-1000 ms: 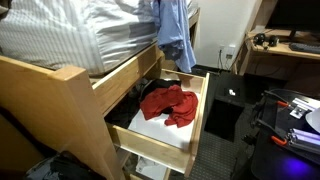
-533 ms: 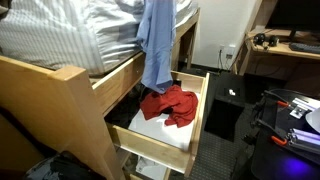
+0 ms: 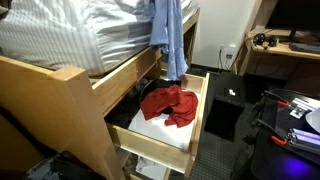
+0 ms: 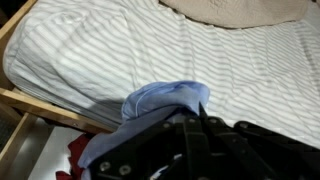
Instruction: Open the left top drawer then put the blue shirt in and out of the drawer then close the top left drawer
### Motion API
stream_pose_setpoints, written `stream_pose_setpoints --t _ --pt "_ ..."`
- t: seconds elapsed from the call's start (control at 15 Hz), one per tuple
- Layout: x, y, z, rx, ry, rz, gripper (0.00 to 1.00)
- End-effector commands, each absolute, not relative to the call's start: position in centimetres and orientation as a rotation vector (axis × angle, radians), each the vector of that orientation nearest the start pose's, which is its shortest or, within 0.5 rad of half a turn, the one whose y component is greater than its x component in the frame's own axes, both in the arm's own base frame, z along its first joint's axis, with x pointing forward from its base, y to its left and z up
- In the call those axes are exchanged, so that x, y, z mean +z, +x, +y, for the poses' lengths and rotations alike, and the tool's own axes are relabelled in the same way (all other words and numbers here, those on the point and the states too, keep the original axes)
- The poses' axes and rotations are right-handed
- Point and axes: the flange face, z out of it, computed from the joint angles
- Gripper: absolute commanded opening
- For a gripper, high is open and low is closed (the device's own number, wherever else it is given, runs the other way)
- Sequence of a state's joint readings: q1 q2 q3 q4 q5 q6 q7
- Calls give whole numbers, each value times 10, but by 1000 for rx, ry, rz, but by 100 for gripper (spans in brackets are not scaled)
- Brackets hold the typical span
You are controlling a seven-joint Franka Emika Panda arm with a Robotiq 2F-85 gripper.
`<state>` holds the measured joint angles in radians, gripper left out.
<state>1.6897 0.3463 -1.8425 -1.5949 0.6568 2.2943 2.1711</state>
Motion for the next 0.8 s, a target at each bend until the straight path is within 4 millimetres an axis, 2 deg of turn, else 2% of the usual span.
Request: stream_pose_setpoints --t 0.0,0.27,0.4,0.53,0.6,0.73 --pt "703 606 68 -290 -767 2061 0" --pt "716 634 66 -378 -614 1886 0" --pt "735 646 58 -433 -552 1826 0" --pt "760 657 47 -488 -500 1772 0" --pt "780 656 40 -511 -464 1746 0" --pt "812 655 43 -561 -412 1696 0"
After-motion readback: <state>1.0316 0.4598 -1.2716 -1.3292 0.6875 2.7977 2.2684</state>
